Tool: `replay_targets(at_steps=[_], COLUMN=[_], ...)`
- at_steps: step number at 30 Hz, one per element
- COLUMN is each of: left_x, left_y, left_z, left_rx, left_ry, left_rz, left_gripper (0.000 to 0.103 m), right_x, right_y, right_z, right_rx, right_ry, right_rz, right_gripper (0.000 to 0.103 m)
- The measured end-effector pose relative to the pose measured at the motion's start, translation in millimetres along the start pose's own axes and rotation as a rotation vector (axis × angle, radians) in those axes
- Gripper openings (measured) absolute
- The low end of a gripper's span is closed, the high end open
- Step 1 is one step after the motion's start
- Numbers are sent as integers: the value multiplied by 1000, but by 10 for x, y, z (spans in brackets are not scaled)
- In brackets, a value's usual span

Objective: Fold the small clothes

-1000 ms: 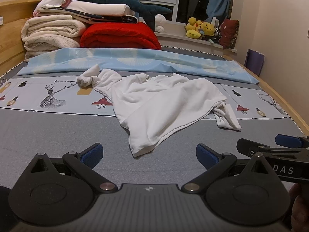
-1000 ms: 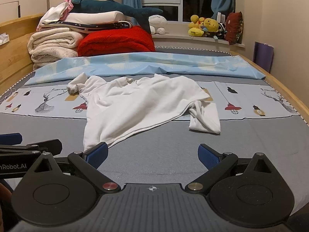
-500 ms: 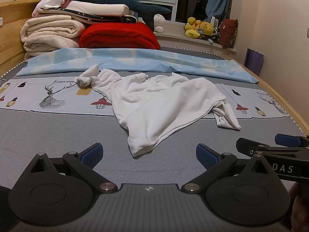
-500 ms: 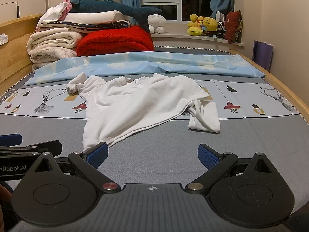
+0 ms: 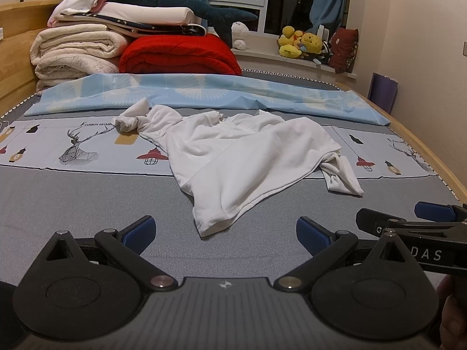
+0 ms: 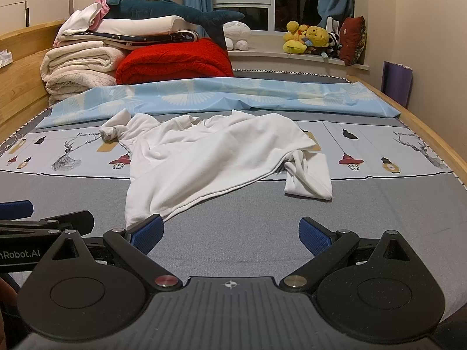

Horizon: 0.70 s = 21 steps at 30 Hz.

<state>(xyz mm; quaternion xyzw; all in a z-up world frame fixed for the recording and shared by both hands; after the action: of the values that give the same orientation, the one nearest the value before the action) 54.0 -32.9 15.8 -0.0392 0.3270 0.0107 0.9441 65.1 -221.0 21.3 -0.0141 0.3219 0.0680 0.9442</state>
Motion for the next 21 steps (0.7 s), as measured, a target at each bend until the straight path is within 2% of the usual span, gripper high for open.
replay_targets(at_steps=[9,11,12,14,16,17,18,19,21], left_x=[8,17,23,50,97,130,167,209,311], left_y=[-29,-33,-34,-22,-11,-4,13,36,122], left_z=[-25,-28,-28,-23,-25,-27,-28,-24,6], left_rx=[5,8,10,10,19,30,40,44,30], left_ry=[0,-2,-6,-9,-7,-3,0,6,22], left_rz=[-2,4,9,16,25,31,38,43,38], left_gripper=[103,103,102,94,65,58,41,32,31], right_x=[31,41,46,25,-3,-25,-44,-59,-76], right_y=[0,-1,-1,-20,-55,-93,-138,-194,-348], right_z=[-34,-49,-56,-14,25,65,105,163,334], right_rx=[-24,-22,-18,-74,-52,-41,-25,-9,28], right_ry=[-16,-14,-18,-23,-42,-48,-62,-71,-74], right_rz=[-16,-9,-3,-50,-45,-46,-43,-30,19], right_gripper=[98,96,91,85,75,71,64,60,59])
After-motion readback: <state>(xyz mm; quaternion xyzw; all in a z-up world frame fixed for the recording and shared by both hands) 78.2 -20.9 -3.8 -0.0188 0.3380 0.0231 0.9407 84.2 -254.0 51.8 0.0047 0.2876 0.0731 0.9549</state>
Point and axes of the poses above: each gripper's, at about its wrist camera, not at the fingertips, and x roughly the way its jaws point, y to its left, z to its top, the point moved 1 cm from there along x, roughly the way its jaws point, and after that the axes turned 1 degree about y, right-handed, at the moved point
